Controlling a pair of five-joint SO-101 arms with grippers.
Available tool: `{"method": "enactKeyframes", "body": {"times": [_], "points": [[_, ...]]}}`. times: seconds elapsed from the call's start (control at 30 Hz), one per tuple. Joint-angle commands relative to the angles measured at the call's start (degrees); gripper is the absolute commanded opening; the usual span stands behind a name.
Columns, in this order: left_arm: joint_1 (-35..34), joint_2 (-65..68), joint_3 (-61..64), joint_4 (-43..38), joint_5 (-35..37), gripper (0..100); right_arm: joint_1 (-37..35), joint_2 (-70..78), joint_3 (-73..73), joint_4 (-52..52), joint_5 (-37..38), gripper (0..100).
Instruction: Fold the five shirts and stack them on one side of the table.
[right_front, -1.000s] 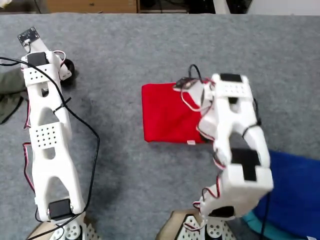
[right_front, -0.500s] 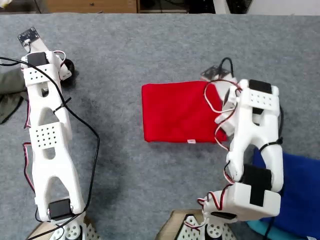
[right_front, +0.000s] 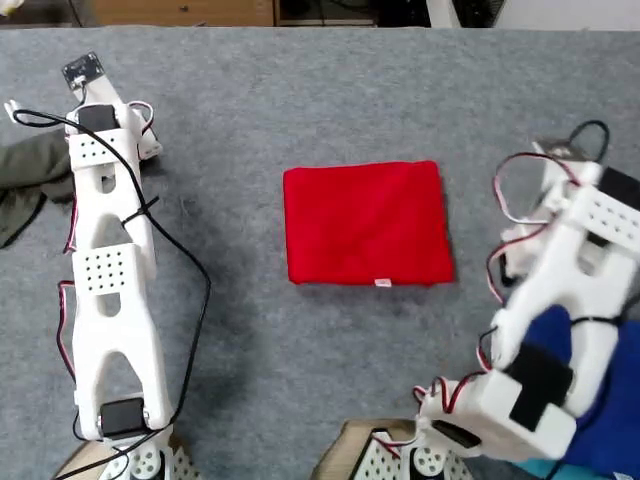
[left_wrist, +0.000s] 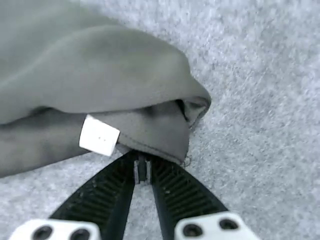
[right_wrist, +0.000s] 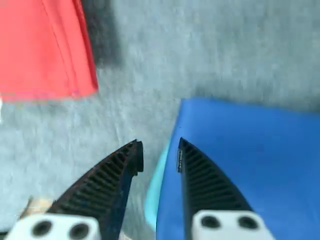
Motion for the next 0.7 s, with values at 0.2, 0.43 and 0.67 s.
{"method": "enactKeyframes", "body": {"times": [0.2, 0.43, 0.67], "points": [[5.71, -4.79, -12.4, 14.07, -0.44, 2, -1.8, -15.6, 2.77, -2.55, 1.32, 14.0], [8.97, -8.31, -10.73, 18.29, -7.21, 2, -10.51, -19.82, 7.96, -2.55, -23.3, 29.7], [8.88, -18.86, 1.14, 18.29, -11.96, 2, -22.55, -17.71, 15.69, -15.82, -47.74, 40.1]]}}
